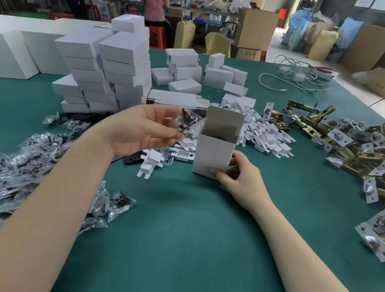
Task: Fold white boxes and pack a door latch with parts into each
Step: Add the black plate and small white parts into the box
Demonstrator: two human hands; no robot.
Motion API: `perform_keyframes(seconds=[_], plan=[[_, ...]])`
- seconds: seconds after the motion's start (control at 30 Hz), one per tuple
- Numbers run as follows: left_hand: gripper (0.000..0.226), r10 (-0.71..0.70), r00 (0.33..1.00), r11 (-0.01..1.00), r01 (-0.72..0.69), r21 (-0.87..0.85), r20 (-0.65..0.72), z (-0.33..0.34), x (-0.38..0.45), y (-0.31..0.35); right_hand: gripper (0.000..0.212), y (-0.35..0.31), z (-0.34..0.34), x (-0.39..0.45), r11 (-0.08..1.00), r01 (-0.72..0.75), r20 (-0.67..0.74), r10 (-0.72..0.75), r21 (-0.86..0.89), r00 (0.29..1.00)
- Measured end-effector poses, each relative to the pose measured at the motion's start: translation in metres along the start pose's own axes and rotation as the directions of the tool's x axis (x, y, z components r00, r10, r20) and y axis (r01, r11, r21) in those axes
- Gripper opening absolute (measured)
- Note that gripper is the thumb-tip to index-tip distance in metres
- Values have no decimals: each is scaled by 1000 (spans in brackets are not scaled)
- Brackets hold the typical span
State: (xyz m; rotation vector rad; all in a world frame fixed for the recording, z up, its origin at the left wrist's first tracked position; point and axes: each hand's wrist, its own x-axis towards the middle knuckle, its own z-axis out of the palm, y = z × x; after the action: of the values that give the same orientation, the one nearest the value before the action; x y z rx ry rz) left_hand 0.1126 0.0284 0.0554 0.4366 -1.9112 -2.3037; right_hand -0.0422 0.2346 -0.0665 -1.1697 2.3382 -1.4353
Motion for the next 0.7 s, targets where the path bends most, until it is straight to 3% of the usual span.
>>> perform_keyframes(seconds=[0.2,0.4,0.5,0.7], plan=[[50,-48,998,997,50,-57,51,14,5,-6,35,1,0,0,1000,11,4,-11,-8,1000],[43,-1,996,991,13,-132,89,18,6,-9,33,2,0,1,1000,14,3,-14,-3,1000],[24,-11,1000,989,14,-149,17,20,9,-10,33,2,1,1,1000,18,-3,-18,-9,1000],[11,9,997,990,-21,-140,-83,19,12,-13,34,1,0,0,1000,9,-2,-9,-6,1000]])
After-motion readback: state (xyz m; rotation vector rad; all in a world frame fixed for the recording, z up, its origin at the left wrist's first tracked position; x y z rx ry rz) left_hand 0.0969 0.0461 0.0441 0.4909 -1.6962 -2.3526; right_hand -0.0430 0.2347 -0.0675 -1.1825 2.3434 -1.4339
